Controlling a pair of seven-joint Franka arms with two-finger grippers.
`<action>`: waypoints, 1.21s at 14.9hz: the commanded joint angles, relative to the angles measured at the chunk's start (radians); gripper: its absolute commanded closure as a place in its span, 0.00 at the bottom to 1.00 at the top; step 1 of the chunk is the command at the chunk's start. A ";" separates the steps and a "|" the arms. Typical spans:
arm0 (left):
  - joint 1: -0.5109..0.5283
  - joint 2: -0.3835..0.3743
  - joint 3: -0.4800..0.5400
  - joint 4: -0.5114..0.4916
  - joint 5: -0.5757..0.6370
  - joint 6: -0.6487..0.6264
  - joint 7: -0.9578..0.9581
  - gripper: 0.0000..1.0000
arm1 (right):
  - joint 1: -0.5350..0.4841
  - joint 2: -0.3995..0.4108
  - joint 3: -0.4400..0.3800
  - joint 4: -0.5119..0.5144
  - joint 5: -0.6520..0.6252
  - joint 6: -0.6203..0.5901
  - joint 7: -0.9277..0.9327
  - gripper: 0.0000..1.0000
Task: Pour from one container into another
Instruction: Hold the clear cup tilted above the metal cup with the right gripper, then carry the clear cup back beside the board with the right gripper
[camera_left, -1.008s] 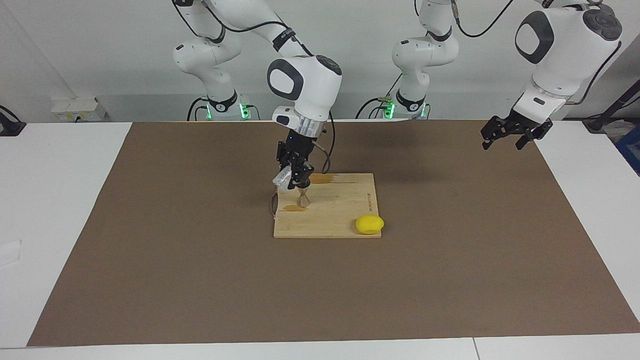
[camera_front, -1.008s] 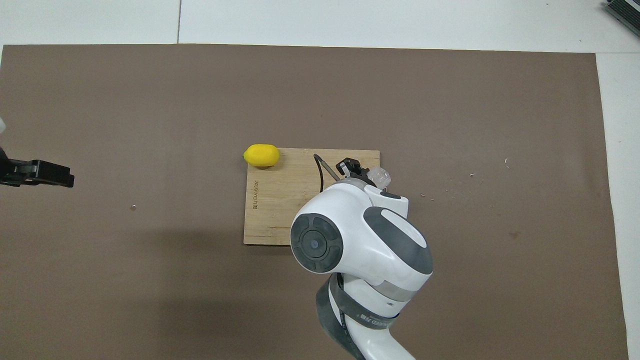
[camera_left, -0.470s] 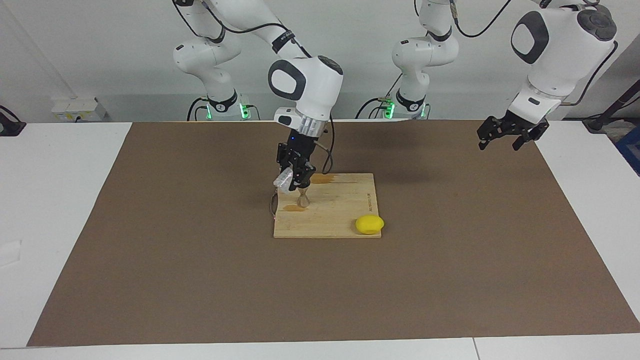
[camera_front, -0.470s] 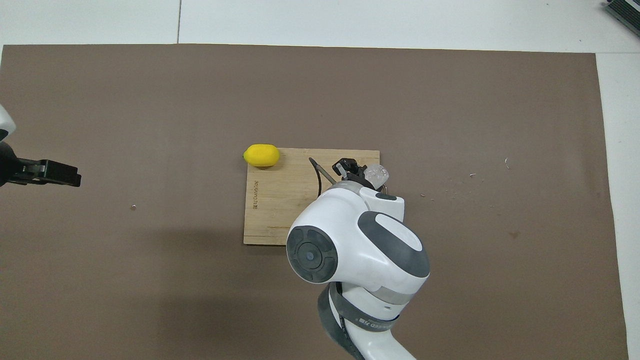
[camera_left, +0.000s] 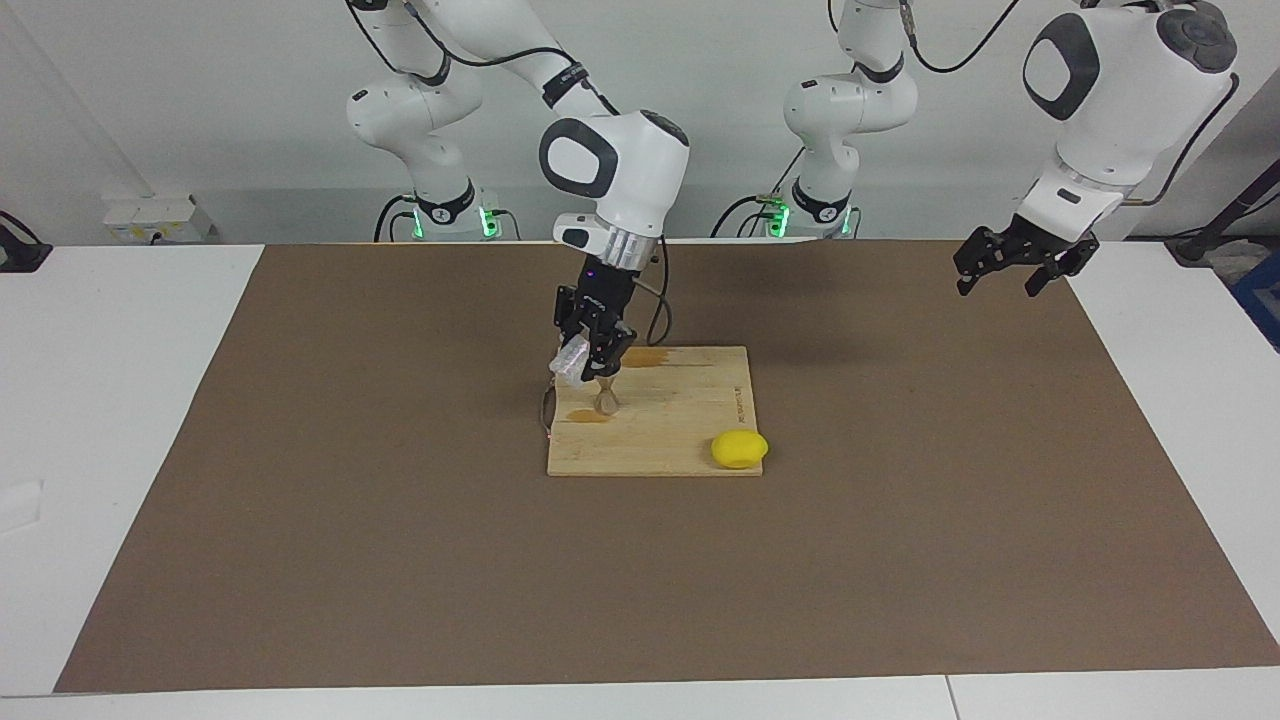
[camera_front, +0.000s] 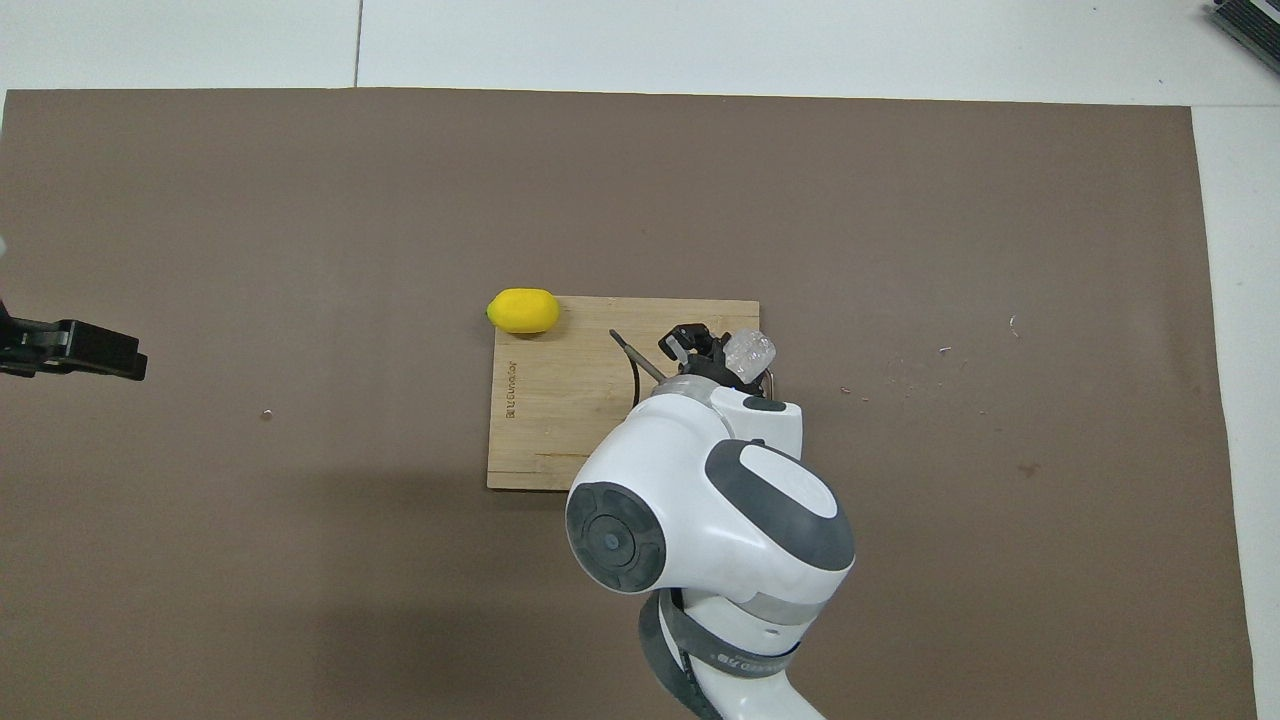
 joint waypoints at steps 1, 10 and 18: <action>-0.003 0.097 0.006 0.148 -0.010 -0.092 -0.015 0.00 | -0.003 -0.032 0.001 -0.033 -0.038 0.026 0.035 1.00; -0.081 0.151 0.058 0.186 -0.004 -0.109 -0.017 0.00 | -0.021 -0.018 0.001 0.008 0.103 0.009 0.031 1.00; -0.104 0.126 0.080 0.162 0.002 -0.177 -0.014 0.00 | -0.106 -0.015 -0.001 0.037 0.374 0.026 0.023 1.00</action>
